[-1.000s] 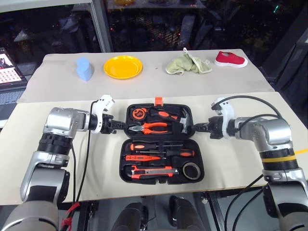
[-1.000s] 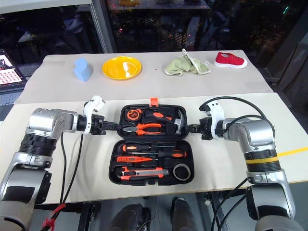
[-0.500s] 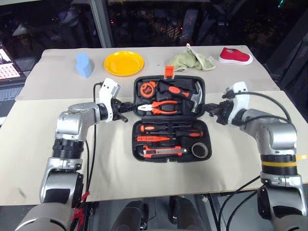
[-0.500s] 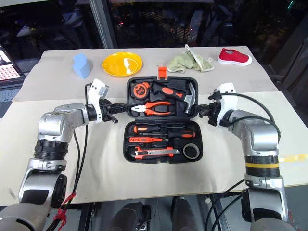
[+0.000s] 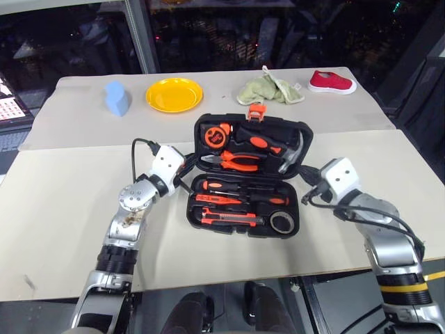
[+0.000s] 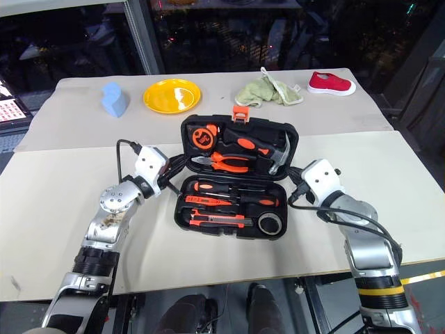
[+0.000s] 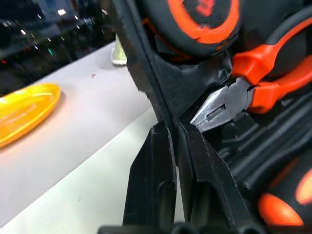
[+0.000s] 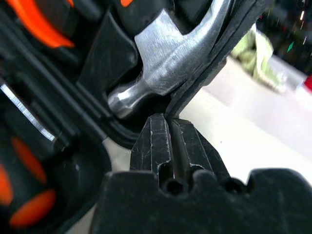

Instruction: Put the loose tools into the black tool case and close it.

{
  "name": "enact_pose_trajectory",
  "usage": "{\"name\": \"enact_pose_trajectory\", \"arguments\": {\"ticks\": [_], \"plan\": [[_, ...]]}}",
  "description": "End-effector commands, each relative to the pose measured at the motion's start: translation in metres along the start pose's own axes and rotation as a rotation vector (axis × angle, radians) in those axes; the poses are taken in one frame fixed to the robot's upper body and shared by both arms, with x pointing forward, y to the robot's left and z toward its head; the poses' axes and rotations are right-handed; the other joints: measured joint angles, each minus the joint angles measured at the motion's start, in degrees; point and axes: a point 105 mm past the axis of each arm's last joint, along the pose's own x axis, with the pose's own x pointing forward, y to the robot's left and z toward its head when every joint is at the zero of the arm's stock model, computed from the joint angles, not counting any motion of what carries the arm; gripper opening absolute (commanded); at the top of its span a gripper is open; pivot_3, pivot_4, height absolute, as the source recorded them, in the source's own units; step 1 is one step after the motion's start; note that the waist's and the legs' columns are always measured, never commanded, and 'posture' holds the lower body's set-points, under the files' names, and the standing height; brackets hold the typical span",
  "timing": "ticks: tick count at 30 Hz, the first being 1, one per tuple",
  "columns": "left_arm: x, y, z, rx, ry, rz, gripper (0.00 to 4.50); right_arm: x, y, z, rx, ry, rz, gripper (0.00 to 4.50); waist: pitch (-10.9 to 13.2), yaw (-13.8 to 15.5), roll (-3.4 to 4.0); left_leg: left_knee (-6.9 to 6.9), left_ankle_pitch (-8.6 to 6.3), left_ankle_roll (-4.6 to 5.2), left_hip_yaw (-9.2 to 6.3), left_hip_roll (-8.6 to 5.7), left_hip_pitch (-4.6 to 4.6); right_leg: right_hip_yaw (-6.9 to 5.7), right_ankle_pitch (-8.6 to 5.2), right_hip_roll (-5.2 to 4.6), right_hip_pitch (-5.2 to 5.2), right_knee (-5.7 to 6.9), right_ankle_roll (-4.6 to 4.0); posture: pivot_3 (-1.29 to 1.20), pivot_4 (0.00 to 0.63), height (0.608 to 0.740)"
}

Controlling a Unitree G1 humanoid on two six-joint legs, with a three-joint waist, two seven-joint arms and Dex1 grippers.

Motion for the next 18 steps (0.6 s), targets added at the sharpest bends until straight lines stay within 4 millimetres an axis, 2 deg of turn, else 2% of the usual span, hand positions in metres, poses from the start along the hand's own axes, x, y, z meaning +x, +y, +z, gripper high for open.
{"name": "enact_pose_trajectory", "arguments": {"ticks": [1, 6, 7, 9, 13, 14, 15, 18], "plan": [[-0.008, 0.002, 0.005, 0.041, -0.020, 0.017, 0.00, -0.008, 0.005, 0.017, -0.085, -0.080, 0.020, 0.02, 0.0, 0.0, 0.00, -0.03, -0.02, 0.03, -0.01, 0.04, 0.24, 0.00, 0.00, 0.01, 0.24, -0.02, 0.00, 0.00, 0.150, 0.740], [-0.030, 0.006, -0.012, -0.019, 0.057, 0.054, 0.00, -0.026, 0.017, 0.011, -0.036, -0.070, 0.054, 0.02, -0.1, -0.2, 0.01, -0.06, -0.08, 0.14, 0.00, 0.12, 0.49, 0.07, -0.02, 0.05, 0.44, 0.03, 0.00, 0.00, 0.150, 0.740], [-0.036, 0.007, -0.014, -0.031, 0.069, 0.058, 0.37, -0.030, 0.018, 0.012, -0.021, -0.076, 0.054, 0.00, -0.1, -0.3, 0.01, -0.06, -0.09, 0.16, 0.00, 0.14, 0.49, 0.08, -0.02, 0.07, 0.42, 0.03, -0.01, 0.00, 0.150, 0.740], [-0.047, 0.009, -0.018, -0.053, 0.099, 0.059, 0.97, -0.039, 0.018, 0.017, 0.011, -0.085, 0.054, 0.74, -0.1, -0.4, 0.04, -0.10, -0.10, 0.18, 0.00, 0.16, 0.49, 0.08, -0.02, 0.07, 0.40, 0.01, -0.01, 0.00, 0.150, 0.740], [-0.065, 0.015, -0.023, -0.113, 0.164, 0.022, 2.51, -0.064, 0.021, 0.027, 0.079, -0.067, 0.129, 2.06, -0.1, 0.1, 0.04, -0.09, -0.11, 0.18, -0.03, 0.15, 0.41, 0.05, -0.03, 0.07, 0.34, 0.00, -0.02, 0.00, 0.150, 0.740], [-0.071, 0.020, -0.023, -0.143, 0.190, 0.002, 2.83, -0.075, 0.021, 0.030, 0.115, -0.049, 0.176, 2.33, -0.1, 0.4, 0.04, -0.06, -0.12, 0.20, -0.03, 0.15, 0.41, 0.04, -0.04, 0.04, 0.37, 0.01, -0.01, 0.00, 0.150, 0.740], [-0.078, 0.027, -0.023, -0.180, 0.222, -0.021, 3.35, -0.088, 0.021, 0.033, 0.158, -0.032, 0.232, 2.76, -0.1, 0.7, 0.03, -0.01, -0.16, 0.23, -0.05, 0.15, 0.44, 0.01, -0.04, 0.02, 0.44, 0.00, 0.00, 0.00, 0.150, 0.740], [-0.093, 0.043, -0.023, -0.251, 0.309, -0.110, 4.47, -0.123, 0.034, 0.037, 0.310, 0.073, 0.428, 3.82, -0.1, 1.0, -0.02, 0.03, -0.38, 0.63, -0.10, 0.16, 0.44, -0.06, -0.08, 0.00, 0.49, 0.01, 0.04, 0.00, 0.150, 0.740]]}}
